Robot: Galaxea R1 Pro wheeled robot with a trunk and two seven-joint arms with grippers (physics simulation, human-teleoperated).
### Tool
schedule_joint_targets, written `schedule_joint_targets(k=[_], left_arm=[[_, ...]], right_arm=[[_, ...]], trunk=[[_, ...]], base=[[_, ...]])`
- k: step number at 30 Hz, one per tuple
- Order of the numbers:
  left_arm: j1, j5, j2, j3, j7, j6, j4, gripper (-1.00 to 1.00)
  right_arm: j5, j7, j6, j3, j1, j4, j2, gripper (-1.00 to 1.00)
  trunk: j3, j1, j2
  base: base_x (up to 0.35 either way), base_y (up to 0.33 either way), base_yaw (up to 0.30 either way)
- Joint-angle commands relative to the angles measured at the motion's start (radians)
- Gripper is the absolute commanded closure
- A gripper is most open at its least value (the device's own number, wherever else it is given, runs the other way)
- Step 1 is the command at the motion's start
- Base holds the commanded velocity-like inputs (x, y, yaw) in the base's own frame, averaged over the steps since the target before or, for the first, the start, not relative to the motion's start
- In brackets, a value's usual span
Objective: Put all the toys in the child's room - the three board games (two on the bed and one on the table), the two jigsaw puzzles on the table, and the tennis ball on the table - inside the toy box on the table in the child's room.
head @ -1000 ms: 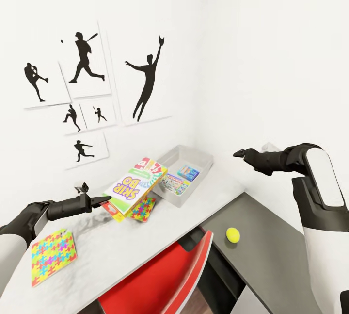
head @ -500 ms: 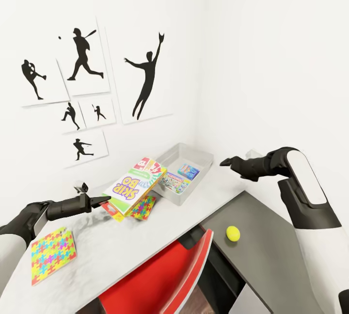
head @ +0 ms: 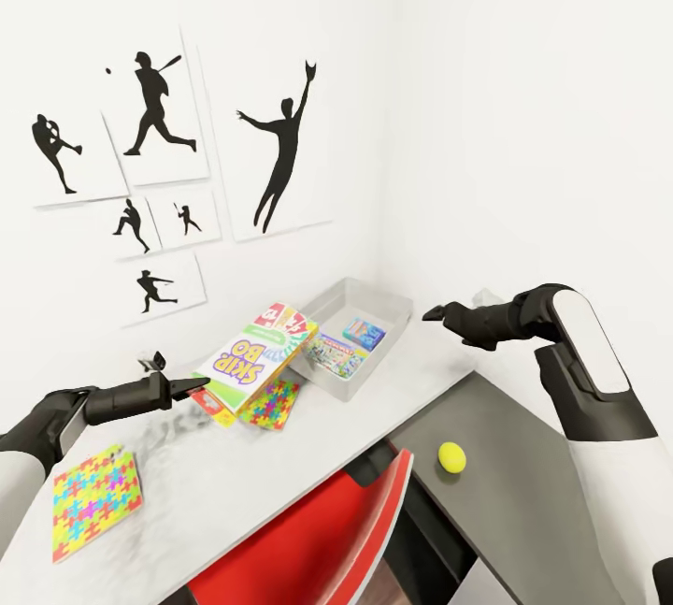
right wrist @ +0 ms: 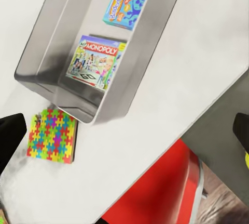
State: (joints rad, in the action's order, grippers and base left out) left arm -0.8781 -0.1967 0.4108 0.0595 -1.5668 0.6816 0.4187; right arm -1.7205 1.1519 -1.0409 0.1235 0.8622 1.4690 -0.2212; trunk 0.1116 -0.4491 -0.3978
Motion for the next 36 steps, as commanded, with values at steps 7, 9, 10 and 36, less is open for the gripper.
schedule_joint_targets(k=[7, 9, 10, 36], left_arm=[[-0.001, 0.0, 0.002, 0.0, -0.004, 0.012, 0.0, 1.0], [-0.001, 0.0, 0.003, 0.0, -0.004, 0.012, 0.0, 1.0], [-0.001, 0.0, 0.003, 0.0, -0.004, 0.012, 0.0, 1.0], [-0.001, 0.0, 0.003, 0.0, -0.004, 0.012, 0.0, 1.0]], right_arm=[[-0.008, 0.011, -0.006, 0.001, 0.001, 0.001, 0.0, -1.0], [-0.009, 0.01, -0.006, 0.001, 0.001, 0.001, 0.0, -1.0], [-0.009, 0.011, -0.006, 0.001, 0.001, 0.001, 0.0, -1.0], [-0.014, 0.011, -0.006, -0.002, 0.001, 0.005, -0.003, -1.0]], trunk=[[0.002, -0.001, -0.002], [0.002, -0.001, -0.002], [0.002, -0.001, -0.002], [0.002, -0.001, -0.002]], base=[[0.234, -0.022, 0.0], [0.239, -0.08, 0.0], [0.199, -0.043, 0.0], [0.093, -0.02, 0.0]])
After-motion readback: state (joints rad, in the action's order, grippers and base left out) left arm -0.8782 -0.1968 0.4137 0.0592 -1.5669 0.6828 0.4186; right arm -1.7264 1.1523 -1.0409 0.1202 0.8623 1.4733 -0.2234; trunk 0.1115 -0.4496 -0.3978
